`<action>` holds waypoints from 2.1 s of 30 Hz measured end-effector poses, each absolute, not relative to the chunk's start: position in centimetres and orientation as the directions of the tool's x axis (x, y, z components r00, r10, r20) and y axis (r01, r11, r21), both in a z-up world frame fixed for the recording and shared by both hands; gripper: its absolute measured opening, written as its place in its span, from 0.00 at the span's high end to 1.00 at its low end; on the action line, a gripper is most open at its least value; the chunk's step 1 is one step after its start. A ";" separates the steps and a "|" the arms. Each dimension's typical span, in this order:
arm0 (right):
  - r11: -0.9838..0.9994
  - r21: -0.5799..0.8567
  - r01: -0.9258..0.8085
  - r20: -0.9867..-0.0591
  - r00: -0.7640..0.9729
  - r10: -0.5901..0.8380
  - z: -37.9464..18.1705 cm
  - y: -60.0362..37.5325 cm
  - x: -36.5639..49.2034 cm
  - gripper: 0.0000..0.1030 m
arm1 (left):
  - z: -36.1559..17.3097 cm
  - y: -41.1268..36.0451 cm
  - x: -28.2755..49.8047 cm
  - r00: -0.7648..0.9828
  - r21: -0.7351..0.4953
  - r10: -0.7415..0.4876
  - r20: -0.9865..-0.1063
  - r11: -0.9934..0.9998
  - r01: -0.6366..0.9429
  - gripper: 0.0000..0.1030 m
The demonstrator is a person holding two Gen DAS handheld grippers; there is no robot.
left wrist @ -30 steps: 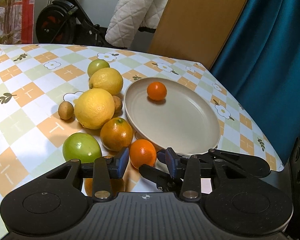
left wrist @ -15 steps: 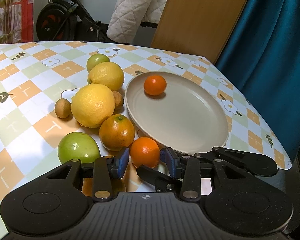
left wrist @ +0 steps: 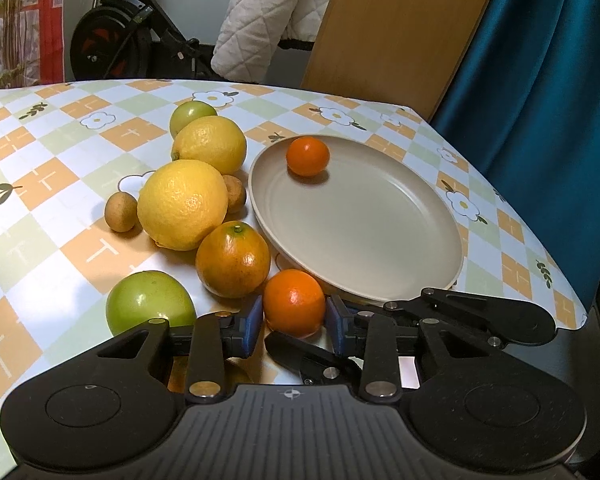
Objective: Organize fruits
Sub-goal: 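Close the left gripper on the second tangerine and lift it, then lower the second tangerine onto the plate and open the left gripper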
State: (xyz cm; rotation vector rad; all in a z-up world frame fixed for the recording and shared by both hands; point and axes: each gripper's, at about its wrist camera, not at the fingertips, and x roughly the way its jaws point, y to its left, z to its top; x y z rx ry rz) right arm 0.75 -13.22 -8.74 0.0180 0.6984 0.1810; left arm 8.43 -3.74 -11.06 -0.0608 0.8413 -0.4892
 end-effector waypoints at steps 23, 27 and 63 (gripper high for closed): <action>0.983 0.079 -0.168 -0.554 0.812 0.183 -7.0 -13.5 -0.7 0.70 | -8.5 -4.5 6.9 0.620 -0.168 -0.414 -0.667 0.894 0.416 0.65; 0.983 0.085 -0.161 -0.549 0.816 0.181 -6.9 -13.8 -0.8 0.70 | -8.3 -4.8 6.8 0.621 -0.156 -0.410 -0.668 0.893 0.422 0.65; 0.992 0.119 0.038 -0.632 0.774 0.046 -7.9 -19.0 8.4 0.70 | -9.1 -9.8 15.9 0.588 -0.128 -0.389 -0.710 0.891 0.435 0.65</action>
